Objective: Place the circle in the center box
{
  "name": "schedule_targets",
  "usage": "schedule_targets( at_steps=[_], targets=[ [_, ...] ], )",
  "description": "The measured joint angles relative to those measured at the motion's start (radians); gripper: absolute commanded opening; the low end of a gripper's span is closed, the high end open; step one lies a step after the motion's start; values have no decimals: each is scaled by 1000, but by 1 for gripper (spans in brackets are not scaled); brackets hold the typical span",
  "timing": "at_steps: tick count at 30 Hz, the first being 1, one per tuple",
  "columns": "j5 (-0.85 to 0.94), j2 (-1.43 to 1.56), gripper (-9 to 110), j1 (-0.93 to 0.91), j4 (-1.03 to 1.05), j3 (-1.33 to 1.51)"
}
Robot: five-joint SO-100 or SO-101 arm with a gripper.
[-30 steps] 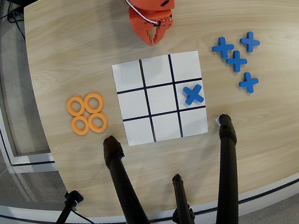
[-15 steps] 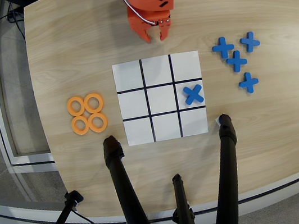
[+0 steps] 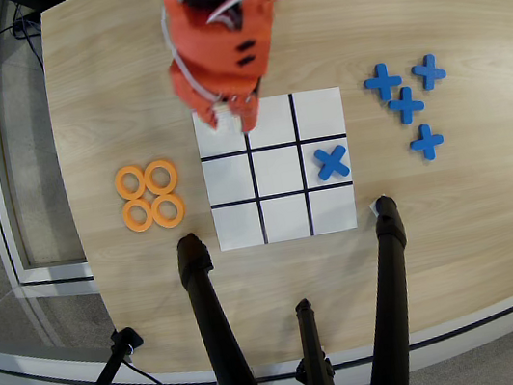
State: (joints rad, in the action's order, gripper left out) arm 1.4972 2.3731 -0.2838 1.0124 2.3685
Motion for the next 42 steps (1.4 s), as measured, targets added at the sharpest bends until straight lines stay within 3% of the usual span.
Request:
schedule_targets(
  at_steps=[8,16,26,42],
  targets=[
    [0,-436,13,-137,-11,-382],
    [0,-718,13,-192,-29,-575],
    [0,-939,13,-212,-63,-690],
    [21,-1055,16,-253,-100,-710]
  ],
)
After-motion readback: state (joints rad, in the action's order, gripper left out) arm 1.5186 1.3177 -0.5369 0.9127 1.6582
